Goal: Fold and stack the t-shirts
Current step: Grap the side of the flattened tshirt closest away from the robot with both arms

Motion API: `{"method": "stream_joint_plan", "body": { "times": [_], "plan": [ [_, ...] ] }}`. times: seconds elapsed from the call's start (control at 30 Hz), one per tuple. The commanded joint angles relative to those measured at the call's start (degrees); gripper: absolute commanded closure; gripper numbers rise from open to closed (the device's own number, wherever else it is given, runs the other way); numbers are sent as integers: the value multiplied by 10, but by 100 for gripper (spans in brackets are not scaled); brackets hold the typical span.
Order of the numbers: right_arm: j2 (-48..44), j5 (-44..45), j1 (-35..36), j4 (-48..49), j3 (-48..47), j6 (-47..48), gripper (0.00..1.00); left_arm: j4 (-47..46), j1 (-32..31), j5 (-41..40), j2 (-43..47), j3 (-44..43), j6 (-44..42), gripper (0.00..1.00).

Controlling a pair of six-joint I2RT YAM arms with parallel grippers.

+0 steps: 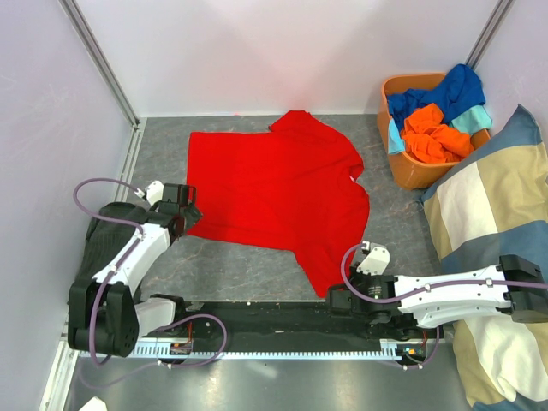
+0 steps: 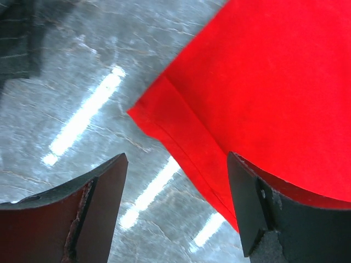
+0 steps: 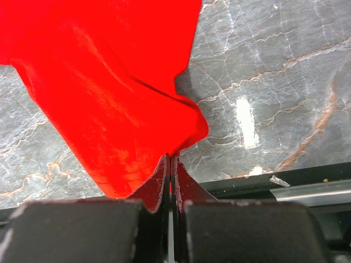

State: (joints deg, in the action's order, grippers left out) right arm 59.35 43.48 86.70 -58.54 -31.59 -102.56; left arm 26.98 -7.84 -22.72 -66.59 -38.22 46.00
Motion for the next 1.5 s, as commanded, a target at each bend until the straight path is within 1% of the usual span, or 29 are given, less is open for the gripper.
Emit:
{"method": "stream_joint_plan", "body": {
  "times": [0.0, 0.23, 0.37, 0.47, 0.73, 0.77, 0.83, 0.97, 1.33, 1.47],
  "plan": [
    [-14, 23, 2, -7, -10, 5, 100, -2, 18, -44, -38, -32, 18, 22],
    [-14, 24, 1, -9, -12, 3, 100, -21, 28, -41, -91, -53, 16, 28],
    [-14, 23, 1, -10, -13, 4, 100, -31, 36, -41, -102, -52, 14, 30],
    [-13, 23, 1, -10, -14, 3, 100, -36, 44, -41, -109, -53, 10, 33],
    [-12, 24, 1, -12, -15, 3, 100, -47, 63, -37, -119, -48, 0, 34],
    [-12, 24, 1, -11, -15, 3, 100, -48, 66, -36, -120, -47, 0, 37],
    [-11, 24, 1, -12, -15, 3, 100, -50, 69, -31, -123, -46, 0, 39],
    [-13, 25, 0, -12, -15, 4, 100, -58, 70, -24, -130, -45, -1, 47],
    [-14, 26, -2, -13, -16, 7, 100, -67, 71, -14, -144, -44, -3, 49],
    [-13, 26, -2, -13, -16, 8, 100, -72, 71, -6, -151, -42, -1, 52]
  ]
}}
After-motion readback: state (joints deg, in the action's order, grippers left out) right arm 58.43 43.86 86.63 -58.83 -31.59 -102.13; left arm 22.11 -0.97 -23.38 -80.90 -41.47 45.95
